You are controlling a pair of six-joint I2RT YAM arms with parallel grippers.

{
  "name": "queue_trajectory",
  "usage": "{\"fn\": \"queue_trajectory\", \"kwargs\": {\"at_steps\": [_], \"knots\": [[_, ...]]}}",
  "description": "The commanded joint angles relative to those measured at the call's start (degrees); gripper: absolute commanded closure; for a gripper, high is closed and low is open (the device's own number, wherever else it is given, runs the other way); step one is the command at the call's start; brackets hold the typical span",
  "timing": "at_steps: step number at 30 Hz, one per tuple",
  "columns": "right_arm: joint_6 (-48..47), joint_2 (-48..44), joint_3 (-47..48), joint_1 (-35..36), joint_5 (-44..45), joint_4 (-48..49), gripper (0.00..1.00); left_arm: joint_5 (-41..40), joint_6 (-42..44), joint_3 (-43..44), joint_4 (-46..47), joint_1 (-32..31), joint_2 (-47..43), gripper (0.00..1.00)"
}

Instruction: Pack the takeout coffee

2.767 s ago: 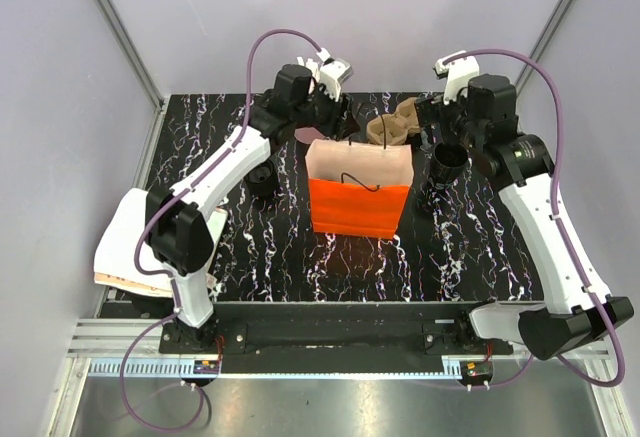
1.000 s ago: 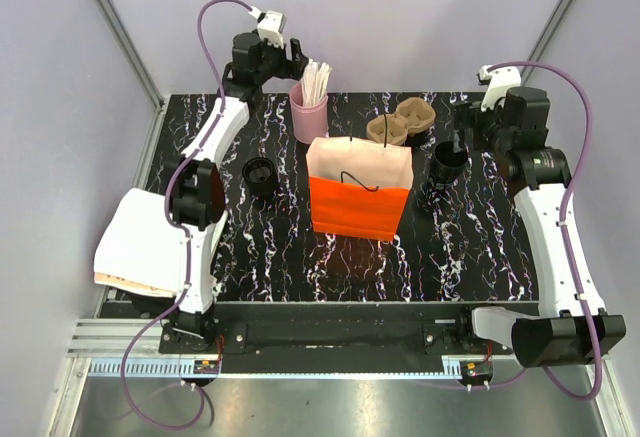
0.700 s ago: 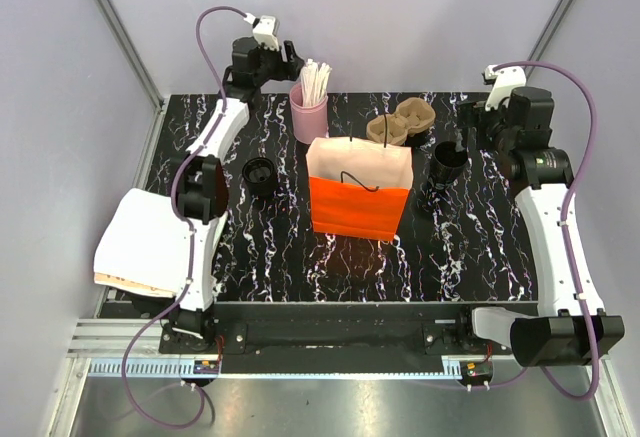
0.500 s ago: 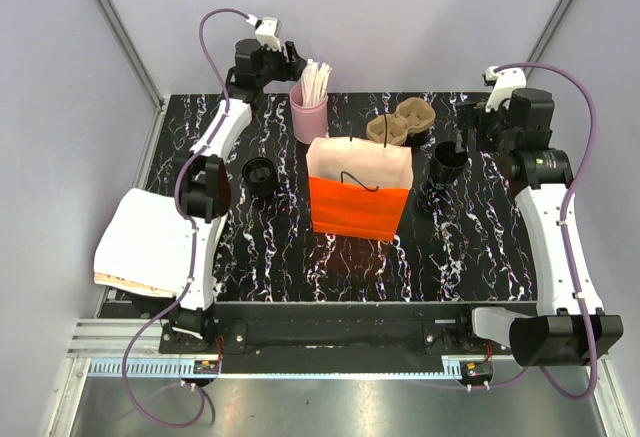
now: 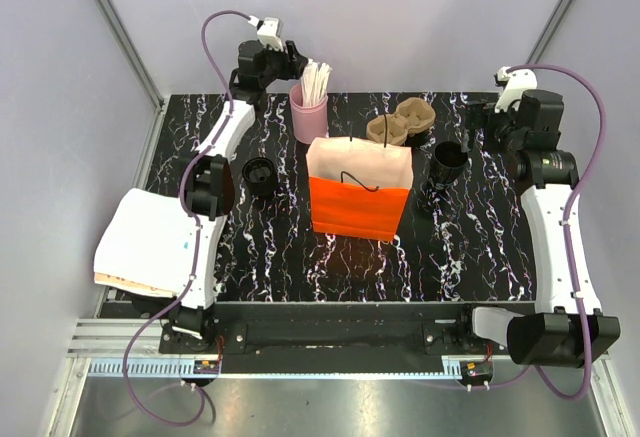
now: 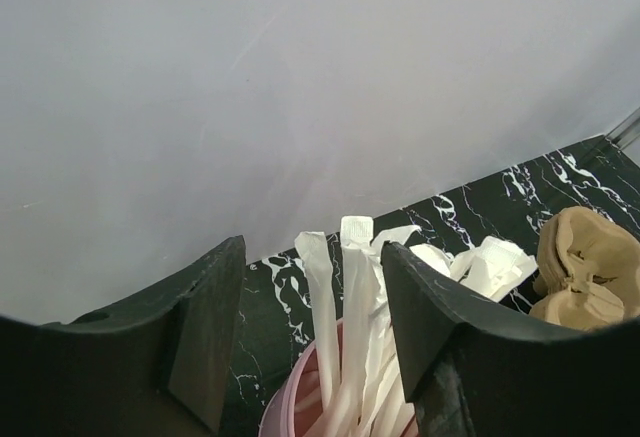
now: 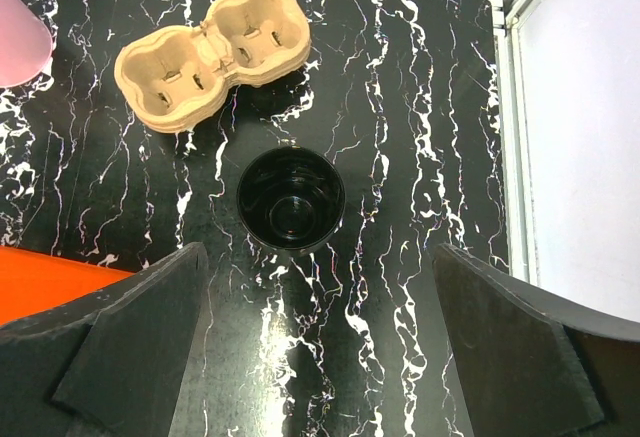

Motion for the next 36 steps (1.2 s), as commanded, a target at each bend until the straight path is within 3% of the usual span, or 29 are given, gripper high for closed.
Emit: {"fn": "queue_trajectory", "kwargs": {"at_steps": [1, 9, 23, 26, 36], "knots": [[1.32, -1.99, -0.25, -1.17, -2.29, 2.33, 0.00, -2.11, -0.16, 4.00, 4.65, 0.06, 1.51, 0.42], [2.11, -2.17, -0.60, -2.75, -4.40, 2.42, 0.01, -3.00, -0.25, 4.88, 6.49, 0.15, 3.18, 0.47], [2.73, -1.91, -0.60, -3.63, -5.98, 2.59, 0.02, -1.24, -1.57, 5.14, 6.85, 0.15, 3.71, 0.87], [2.73, -2.17, -0.78, -3.72, -6.25, 2.60, 0.02, -0.89, -1.92, 4.79, 6.93, 0.06, 3.19, 1.00], [3.17, -2.79, -0.95, -3.72, -7.13, 2.42, 0.02, 0.96, -2.36, -0.39, 4.39, 0.41, -3.49, 1.00]]}}
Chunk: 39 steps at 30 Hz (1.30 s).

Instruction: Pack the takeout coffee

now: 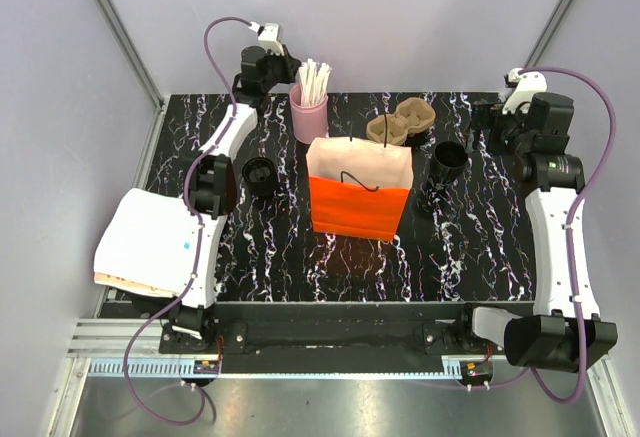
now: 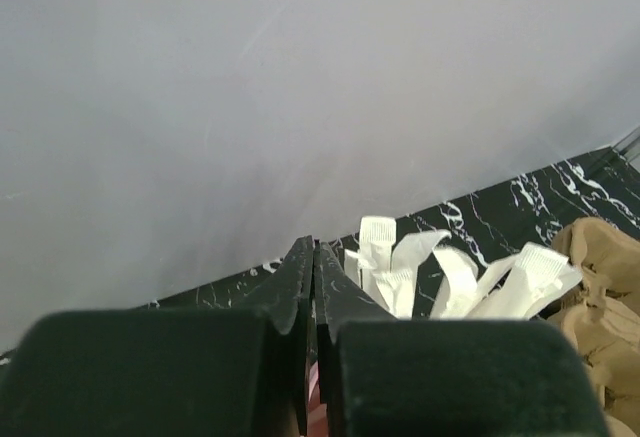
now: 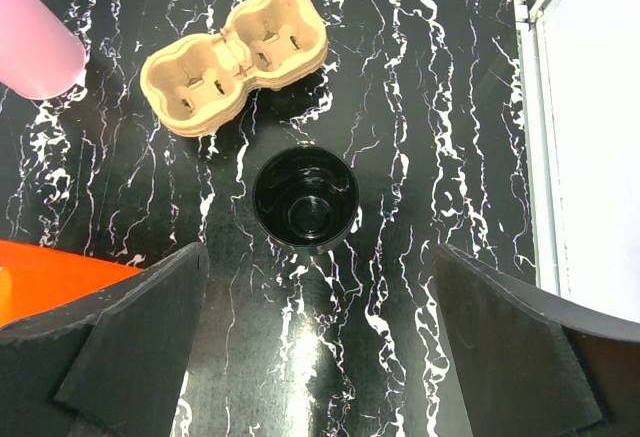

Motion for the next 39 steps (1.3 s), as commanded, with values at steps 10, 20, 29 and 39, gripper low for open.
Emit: {"fn": "queue_trajectory", "kwargs": {"at_steps": [10, 20, 29, 39], "knots": [[1.09, -2.31, -0.12, -0.29, -4.27, 1.96, 0.02, 1.75, 2.00, -13.26, 0.16, 1.64, -19.39, 1.00], [1.27, -4.07, -0.39, -0.29, -5.77, 1.96, 0.02, 2.45, 2.71, -17.22, -0.72, 1.82, -25.82, 1.00], [1.00, -3.54, 0.05, -0.29, -7.88, 1.52, 0.01, 3.15, 5.08, -17.57, -5.46, 1.82, -31.71, 1.00], [0.30, -1.96, 0.93, -0.29, -9.29, 0.91, 0.01, 3.94, 9.12, -20.99, -9.42, 1.64, -41.10, 1.00]]}}
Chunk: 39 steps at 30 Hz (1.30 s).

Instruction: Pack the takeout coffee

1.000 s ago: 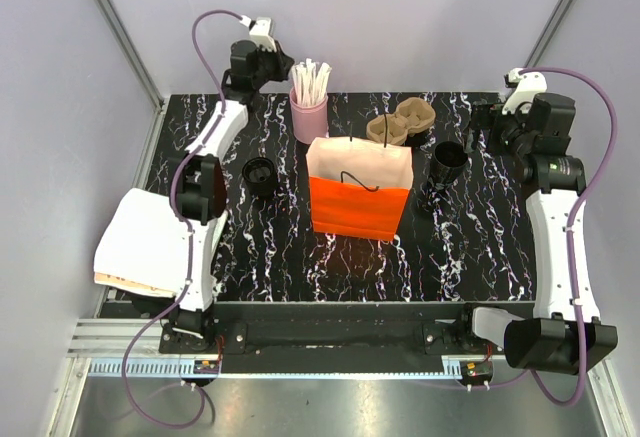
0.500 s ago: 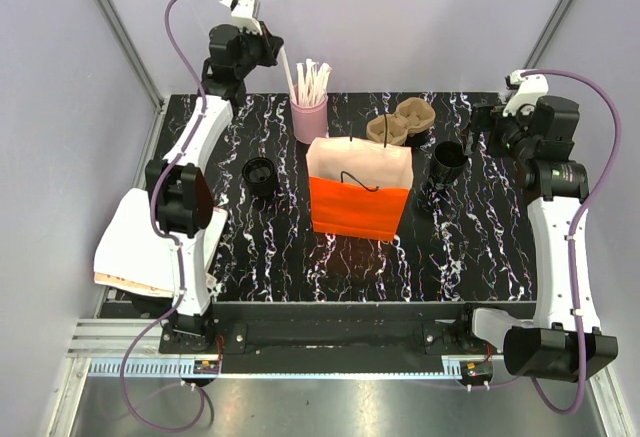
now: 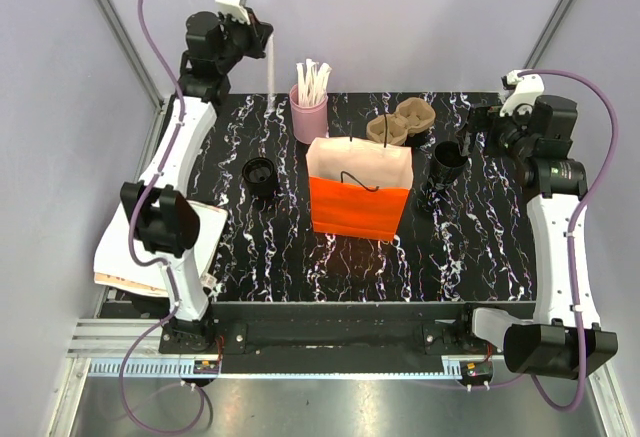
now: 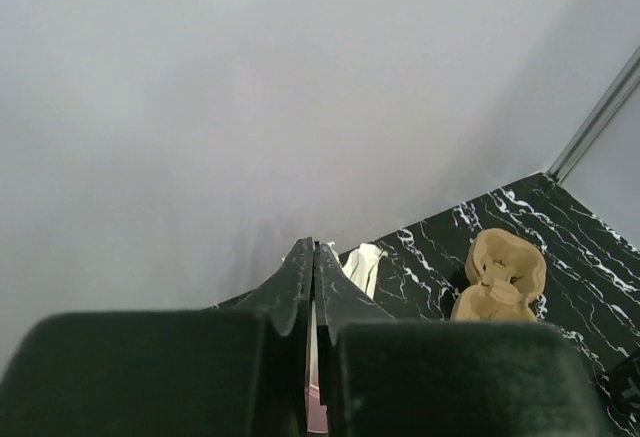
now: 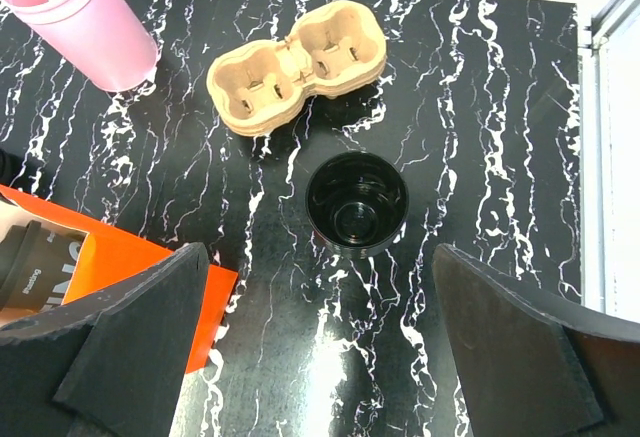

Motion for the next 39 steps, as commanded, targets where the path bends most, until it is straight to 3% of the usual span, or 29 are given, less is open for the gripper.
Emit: {"fn": "queue_trajectory", "kwargs": {"at_steps": [1, 22, 39], "knots": [[-0.44, 0.25, 1.37, -0.25, -2.05, 1.10, 0.01, 2.13, 2.78, -0.80, -0.85, 0.13, -6.91, 1.00], [-1.85, -0.54, -3.90, -0.25, -4.08, 1.89, 0.01, 6.70, 10.43, -5.64, -8.93, -7.60, -20.80, 1.00], [-1.94, -1.33, -7.60, -0.25, -4.34, 3.39, 0.00, 6.17, 19.75, 6.31, -17.81, -23.95, -18.96, 1.00]]}}
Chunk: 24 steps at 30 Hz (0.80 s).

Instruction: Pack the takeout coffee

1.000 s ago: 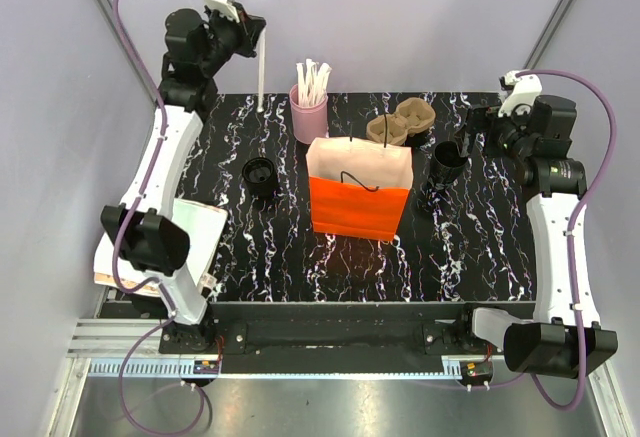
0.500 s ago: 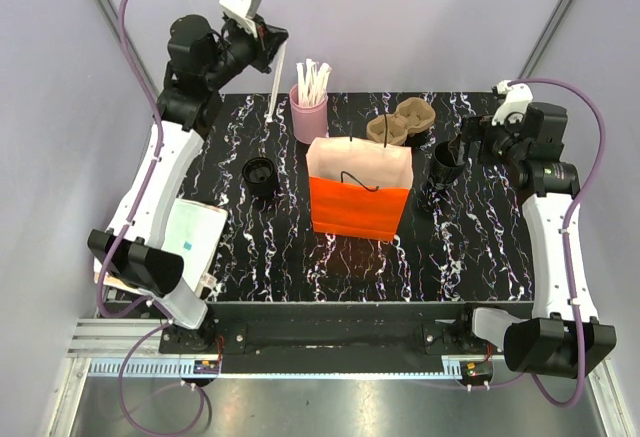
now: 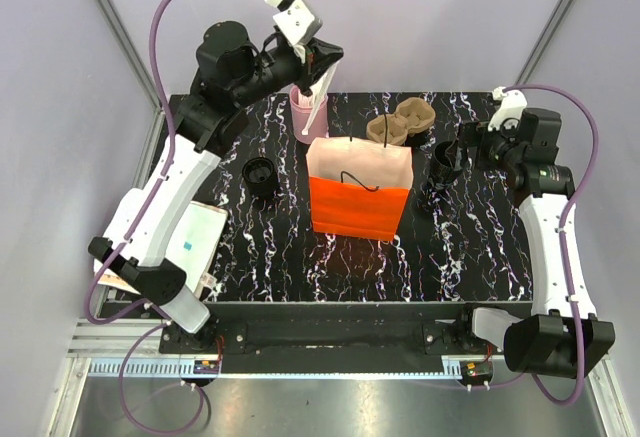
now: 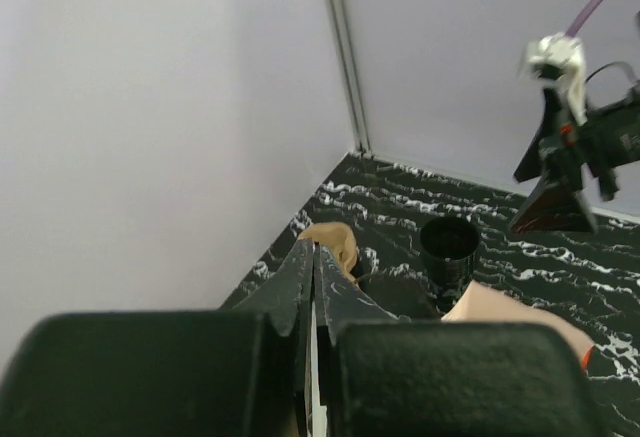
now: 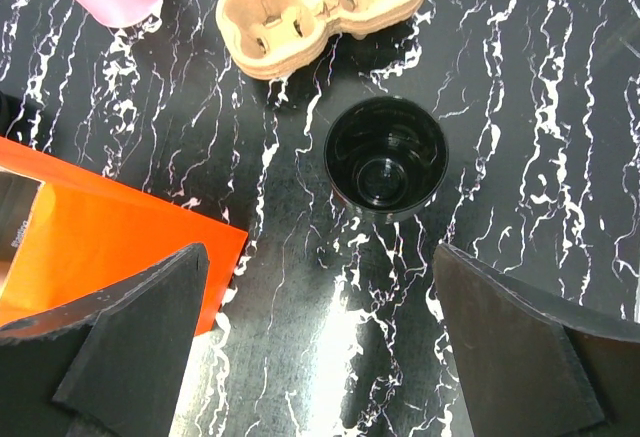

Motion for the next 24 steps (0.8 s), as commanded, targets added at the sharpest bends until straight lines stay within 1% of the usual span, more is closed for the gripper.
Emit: {"fn": "queue_trajectory", "kwargs": {"at_steps": [1, 5, 11, 24], "knots": [[-0.84, -1.81, -0.69, -0.25, -0.95, 2.56, 0.01, 0.99, 2.35, 6.25, 0.06, -2.05, 1.06, 1.00], [-0.93, -1.99, -1.04, -0.25, -0.86, 2.47, 0.00, 3.45, 4.01, 8.62, -1.25, -5.38, 2.56, 1.00], [-1.28, -2.16, -1.39, -0.25, -0.51, 2.47, 0.00, 5.21, 8.05, 9.51, -3.63, -10.48, 5.46, 1.00], [-1.72, -2.95, -1.92, -0.25, 0.19, 2.56, 0.00, 8.20, 13.95, 11.53, -6.79, -16.55, 13.28, 1.00]]}}
